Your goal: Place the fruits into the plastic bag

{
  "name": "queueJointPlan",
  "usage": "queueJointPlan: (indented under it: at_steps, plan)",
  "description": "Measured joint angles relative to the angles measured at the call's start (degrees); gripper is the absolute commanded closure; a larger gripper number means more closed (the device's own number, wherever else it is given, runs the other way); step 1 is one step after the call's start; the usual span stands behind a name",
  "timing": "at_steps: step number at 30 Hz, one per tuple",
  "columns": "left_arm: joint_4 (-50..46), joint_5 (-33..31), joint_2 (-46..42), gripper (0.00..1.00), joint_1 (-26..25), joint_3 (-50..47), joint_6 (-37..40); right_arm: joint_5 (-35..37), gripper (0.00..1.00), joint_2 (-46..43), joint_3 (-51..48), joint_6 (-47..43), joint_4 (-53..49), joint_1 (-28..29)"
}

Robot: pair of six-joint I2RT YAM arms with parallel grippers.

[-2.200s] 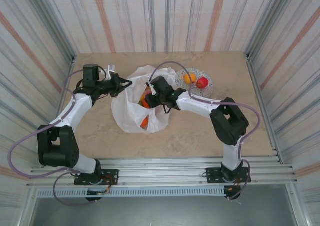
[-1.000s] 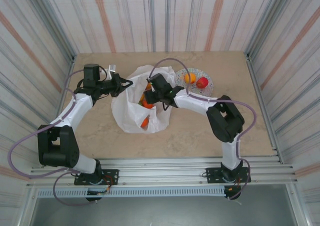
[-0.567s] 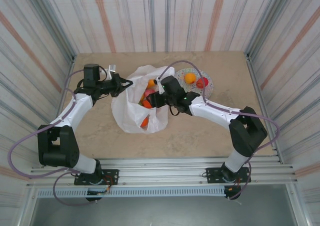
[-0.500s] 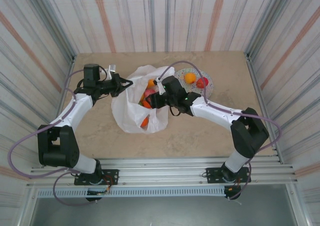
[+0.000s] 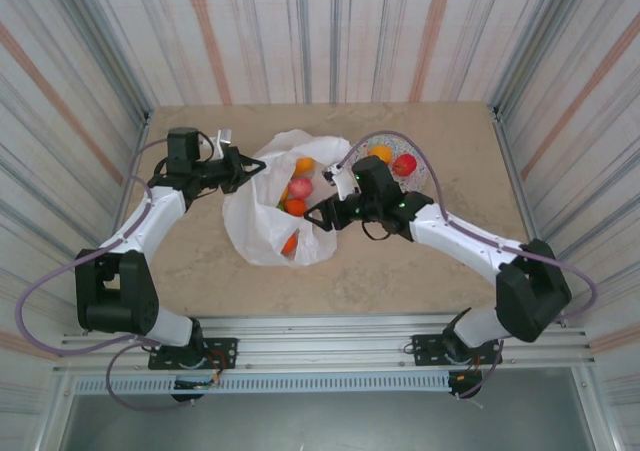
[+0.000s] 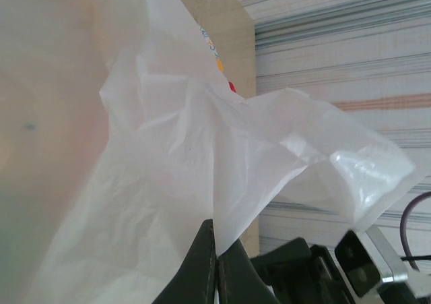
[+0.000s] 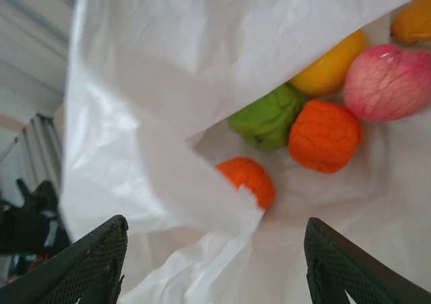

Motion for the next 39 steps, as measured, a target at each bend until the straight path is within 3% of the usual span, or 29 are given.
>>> queueJointPlan:
  at_steps: [7,15,19,23,39]
  plan:
    - [0.0,0.0,0.0,1.0,0.0,0.0,0.0,-2.0,0.3,-10.5,-2.9,-2.1,-4.0,-9.6]
    - [0.0,0.0,0.0,1.0,0.0,0.0,0.0,14.0,0.21,-11.1,-2.4,0.9,-6.4,-23.2]
    - [0.0,0.0,0.0,1.0,0.0,0.0,0.0,22.8,0.18,-3.5,1.8,1.2,-7.7,-26.8]
    - [0.1,0.0,0.0,1.0,0.0,0.0,-0.2,26.1,0.15,5.4,6.8,2.5,-8.6,-28.8]
    - [0.4,0.0,0.0,1.0,0.0,-0.1,-1.1,21.7,0.12,33.1,26.1,11.8,-11.6,-34.1]
